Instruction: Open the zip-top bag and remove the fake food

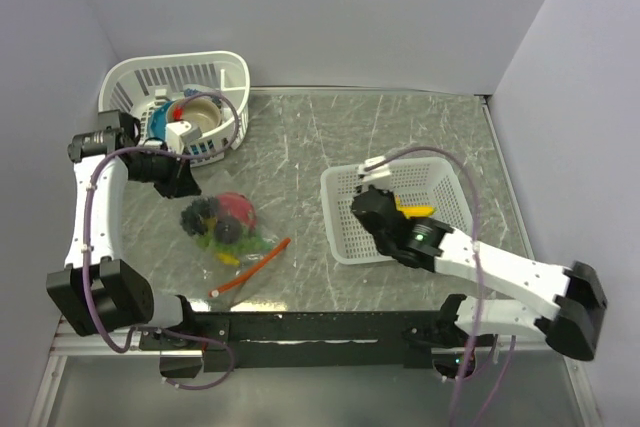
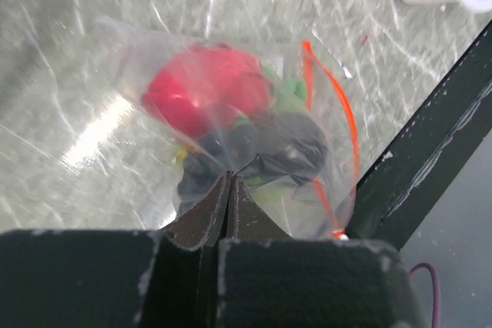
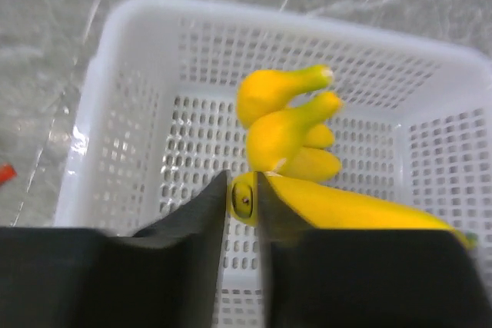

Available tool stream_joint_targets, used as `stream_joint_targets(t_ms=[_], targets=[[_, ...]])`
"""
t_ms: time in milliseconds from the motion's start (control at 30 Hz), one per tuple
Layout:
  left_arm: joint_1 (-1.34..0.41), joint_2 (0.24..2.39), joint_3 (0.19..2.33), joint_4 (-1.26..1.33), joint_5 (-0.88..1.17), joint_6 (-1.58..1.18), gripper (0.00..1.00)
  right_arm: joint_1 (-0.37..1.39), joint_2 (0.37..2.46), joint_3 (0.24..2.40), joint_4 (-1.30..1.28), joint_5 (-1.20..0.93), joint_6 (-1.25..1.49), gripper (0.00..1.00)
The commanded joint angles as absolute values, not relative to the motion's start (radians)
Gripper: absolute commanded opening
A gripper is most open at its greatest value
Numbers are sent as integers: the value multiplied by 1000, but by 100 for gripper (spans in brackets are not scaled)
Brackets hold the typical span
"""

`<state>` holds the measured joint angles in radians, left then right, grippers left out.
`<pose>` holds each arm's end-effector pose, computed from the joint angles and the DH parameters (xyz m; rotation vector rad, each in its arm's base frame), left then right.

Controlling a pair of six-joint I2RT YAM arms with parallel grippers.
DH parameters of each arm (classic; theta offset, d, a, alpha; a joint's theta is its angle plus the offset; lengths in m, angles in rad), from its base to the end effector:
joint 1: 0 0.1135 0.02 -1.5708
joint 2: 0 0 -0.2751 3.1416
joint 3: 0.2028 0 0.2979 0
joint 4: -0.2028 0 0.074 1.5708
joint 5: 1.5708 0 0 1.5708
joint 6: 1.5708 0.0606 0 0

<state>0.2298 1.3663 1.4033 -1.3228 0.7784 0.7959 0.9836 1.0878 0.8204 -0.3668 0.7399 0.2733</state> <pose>0.2886 0.0238 0.3412 0.8168 2.2958 -0.6981 0.1920 0.2148 0.2675 -0.3253 1.9976 -0.0325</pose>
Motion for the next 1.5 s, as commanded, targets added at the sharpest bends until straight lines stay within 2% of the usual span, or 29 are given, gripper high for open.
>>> stream_joint_targets(t_ms=[0,33,67,100,233,333,400,433,567,667,800,833,967,1233,1467], targets=[[264,1396,1267,-1289,719,813,1,982,1190,813,-308,716,317,60],[276,1423,1225,-1282,721,822,1,980,1195,822,-304,721,322,69],[306,1436,1207,-1260,718,837,1,982,1195,827,-298,732,318,87],[319,1449,1192,-1247,707,844,1,983,1192,834,-293,739,316,100],[374,1515,1158,-1168,657,839,2,1089,1102,847,-217,750,235,100],[391,1548,1160,-1109,623,822,2,1196,1060,796,-56,606,152,100],[391,1562,1164,-1079,614,808,1,1236,1115,790,-8,559,144,100],[391,1575,1167,-1074,614,802,1,1256,1139,792,-3,555,149,98],[391,1594,1178,-1075,629,798,1,1333,1265,788,127,473,159,76],[379,1585,1166,-1074,630,795,1,1350,1400,827,222,427,173,68],[367,1552,1129,-1062,612,796,1,1362,1570,925,281,365,160,71],[365,1551,1124,-1058,609,796,1,1362,1594,943,285,353,155,79],[364,1546,1117,-1069,606,811,1,1358,1693,1028,282,344,123,87],[364,1539,1100,-1071,618,824,1,1290,1830,1138,284,282,139,88],[364,1558,1101,-1062,614,828,1,1302,1794,1051,323,297,189,84]])
